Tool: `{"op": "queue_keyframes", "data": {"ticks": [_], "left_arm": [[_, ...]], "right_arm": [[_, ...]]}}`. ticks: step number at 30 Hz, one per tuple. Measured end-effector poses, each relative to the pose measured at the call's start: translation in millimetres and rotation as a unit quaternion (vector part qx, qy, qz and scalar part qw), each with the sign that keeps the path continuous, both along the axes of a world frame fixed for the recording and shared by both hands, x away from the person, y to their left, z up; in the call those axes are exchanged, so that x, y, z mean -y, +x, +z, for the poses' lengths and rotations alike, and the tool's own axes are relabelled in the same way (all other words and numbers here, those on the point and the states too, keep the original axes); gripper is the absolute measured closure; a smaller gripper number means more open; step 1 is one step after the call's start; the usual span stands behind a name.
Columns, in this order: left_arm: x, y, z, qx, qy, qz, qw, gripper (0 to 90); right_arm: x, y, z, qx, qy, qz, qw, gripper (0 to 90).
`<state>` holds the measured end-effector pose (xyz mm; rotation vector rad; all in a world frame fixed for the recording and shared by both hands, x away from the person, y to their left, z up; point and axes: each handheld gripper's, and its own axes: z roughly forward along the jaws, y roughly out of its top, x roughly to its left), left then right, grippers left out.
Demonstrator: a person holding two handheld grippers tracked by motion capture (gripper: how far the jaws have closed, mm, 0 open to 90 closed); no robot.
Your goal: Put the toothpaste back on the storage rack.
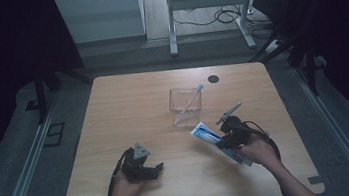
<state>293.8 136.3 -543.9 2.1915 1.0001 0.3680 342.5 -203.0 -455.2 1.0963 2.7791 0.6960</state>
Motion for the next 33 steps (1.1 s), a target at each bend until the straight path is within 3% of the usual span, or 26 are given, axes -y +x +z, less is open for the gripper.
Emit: {"op": "queue_keyframes", "data": {"ticks": [21,33], "left_arm": [[-0.1,0.1,0.1,-0.001,0.0,0.0,1.0,14.2],[-0.3,0.3,0.2,0.0,0.002,-0.002,1.0,14.2]], "right_arm": [[-7.0,11.9,65.6,0.021,0.052,0.008,0.9984,74.3],[-21.7,32.4,86.1,0.039,0.064,0.006,0.9972,74.3]]}}
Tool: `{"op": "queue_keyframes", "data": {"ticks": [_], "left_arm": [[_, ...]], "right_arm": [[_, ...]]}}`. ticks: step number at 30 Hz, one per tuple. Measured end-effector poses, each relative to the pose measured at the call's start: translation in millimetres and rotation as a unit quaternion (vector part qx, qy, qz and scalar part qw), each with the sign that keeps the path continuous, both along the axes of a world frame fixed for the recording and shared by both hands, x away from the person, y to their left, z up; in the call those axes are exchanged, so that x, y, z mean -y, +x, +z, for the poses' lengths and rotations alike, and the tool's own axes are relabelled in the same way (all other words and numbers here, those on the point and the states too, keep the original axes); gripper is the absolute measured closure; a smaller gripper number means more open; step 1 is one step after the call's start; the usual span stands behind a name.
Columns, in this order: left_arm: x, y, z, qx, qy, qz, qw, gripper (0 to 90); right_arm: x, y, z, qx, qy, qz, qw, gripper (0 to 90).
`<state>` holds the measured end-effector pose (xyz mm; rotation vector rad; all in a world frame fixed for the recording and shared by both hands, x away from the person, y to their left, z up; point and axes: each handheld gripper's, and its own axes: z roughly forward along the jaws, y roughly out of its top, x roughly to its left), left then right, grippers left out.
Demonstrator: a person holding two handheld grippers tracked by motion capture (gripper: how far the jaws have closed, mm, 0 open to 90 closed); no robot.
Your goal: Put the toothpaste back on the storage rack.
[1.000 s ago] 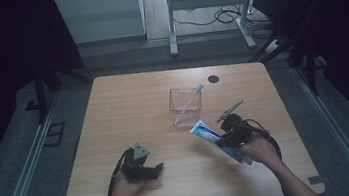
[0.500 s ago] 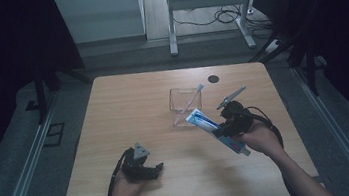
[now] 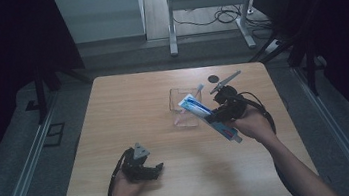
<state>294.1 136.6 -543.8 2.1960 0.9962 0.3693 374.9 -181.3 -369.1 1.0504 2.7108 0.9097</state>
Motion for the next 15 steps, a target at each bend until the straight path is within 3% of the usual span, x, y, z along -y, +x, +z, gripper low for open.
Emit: {"op": "queue_keyframes", "data": {"ticks": [15], "left_arm": [[0.3,-0.4,-0.1,-0.002,-0.002,0.002,1.0,14.1]], "right_arm": [[-22.6,28.4,11.9,0.019,0.004,-0.012,0.9997,74.3]]}}
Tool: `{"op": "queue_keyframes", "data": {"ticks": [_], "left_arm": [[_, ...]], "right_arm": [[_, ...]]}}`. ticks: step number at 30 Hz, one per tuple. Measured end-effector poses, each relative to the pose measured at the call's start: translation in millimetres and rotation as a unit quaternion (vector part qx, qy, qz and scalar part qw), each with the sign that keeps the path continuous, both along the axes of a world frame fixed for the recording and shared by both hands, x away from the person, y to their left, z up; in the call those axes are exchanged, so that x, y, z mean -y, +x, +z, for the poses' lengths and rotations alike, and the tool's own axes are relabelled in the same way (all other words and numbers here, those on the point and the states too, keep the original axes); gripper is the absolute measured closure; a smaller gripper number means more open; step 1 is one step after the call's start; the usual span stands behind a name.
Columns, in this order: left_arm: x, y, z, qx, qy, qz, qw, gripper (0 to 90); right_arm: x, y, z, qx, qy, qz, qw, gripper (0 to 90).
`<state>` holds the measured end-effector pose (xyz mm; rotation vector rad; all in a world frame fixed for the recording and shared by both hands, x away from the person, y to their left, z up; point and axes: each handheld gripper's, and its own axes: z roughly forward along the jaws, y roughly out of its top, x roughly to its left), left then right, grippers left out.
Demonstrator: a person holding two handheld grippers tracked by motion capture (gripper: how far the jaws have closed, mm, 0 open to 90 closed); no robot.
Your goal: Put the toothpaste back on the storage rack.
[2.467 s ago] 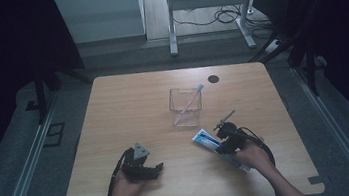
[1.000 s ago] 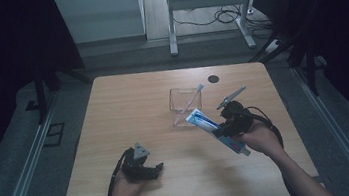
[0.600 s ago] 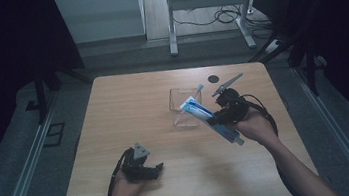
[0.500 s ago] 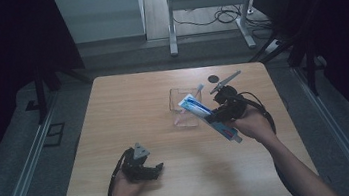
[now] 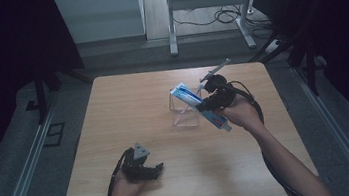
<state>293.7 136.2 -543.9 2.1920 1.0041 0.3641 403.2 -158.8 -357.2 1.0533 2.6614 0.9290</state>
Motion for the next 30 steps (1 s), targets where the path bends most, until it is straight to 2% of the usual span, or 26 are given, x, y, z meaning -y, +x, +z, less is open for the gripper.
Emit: {"op": "queue_keyframes", "data": {"ticks": [16,30], "left_arm": [[-0.5,0.4,0.1,0.001,0.002,-0.003,1.0,14.0],[-1.0,0.6,0.4,0.001,0.006,-0.006,1.0,14.0]], "right_arm": [[-23.5,31.8,5.0,0.019,0.002,-0.011,0.9997,74.3],[-43.8,59.0,1.6,0.035,0.008,-0.014,0.9993,74.3]]}}
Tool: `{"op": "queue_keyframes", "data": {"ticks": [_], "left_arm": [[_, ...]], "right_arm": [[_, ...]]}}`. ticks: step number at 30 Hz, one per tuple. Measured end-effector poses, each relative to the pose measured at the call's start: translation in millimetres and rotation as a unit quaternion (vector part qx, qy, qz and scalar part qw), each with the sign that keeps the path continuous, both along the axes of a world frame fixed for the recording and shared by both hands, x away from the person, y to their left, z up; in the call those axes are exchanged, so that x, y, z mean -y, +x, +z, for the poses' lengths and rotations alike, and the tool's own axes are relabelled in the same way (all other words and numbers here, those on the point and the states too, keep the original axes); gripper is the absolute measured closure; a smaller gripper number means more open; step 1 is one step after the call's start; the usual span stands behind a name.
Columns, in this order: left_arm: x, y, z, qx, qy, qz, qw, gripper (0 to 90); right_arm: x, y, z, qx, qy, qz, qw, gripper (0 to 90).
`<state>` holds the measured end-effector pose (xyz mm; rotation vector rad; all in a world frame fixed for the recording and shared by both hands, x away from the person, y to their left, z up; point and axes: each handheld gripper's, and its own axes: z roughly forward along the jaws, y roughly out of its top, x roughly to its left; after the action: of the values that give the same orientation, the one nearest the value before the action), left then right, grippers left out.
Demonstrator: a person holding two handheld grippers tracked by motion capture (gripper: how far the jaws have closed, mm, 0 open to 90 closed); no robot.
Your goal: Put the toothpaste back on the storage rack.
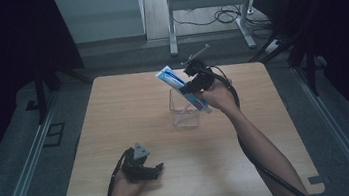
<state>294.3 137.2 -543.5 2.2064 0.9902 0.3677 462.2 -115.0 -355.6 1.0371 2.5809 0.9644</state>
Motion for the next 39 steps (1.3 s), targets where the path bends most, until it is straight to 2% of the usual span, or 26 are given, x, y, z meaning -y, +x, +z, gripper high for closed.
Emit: {"op": "queue_keyframes", "data": {"ticks": [11,21,27,39], "left_arm": [[0.0,0.1,-0.1,0.0,-0.001,0.0,1.0,13.9],[0.0,0.0,-0.1,0.0,0.0,0.0,1.0,13.8],[0.0,0.0,-0.1,0.0,0.0,0.0,1.0,13.8],[0.1,0.0,-0.1,0.0,-0.001,0.001,1.0,13.8]], "right_arm": [[-17.7,20.8,-6.6,0.011,0.01,-0.003,0.9999,74.3],[-30.6,36.2,-20.0,0.024,0.019,-0.011,0.9995,74.2],[-31.7,40.3,-28.7,0.035,0.022,-0.01,0.9991,74.1],[-28.3,38.6,-45.8,0.044,0.024,-0.01,0.9987,73.8]]}}
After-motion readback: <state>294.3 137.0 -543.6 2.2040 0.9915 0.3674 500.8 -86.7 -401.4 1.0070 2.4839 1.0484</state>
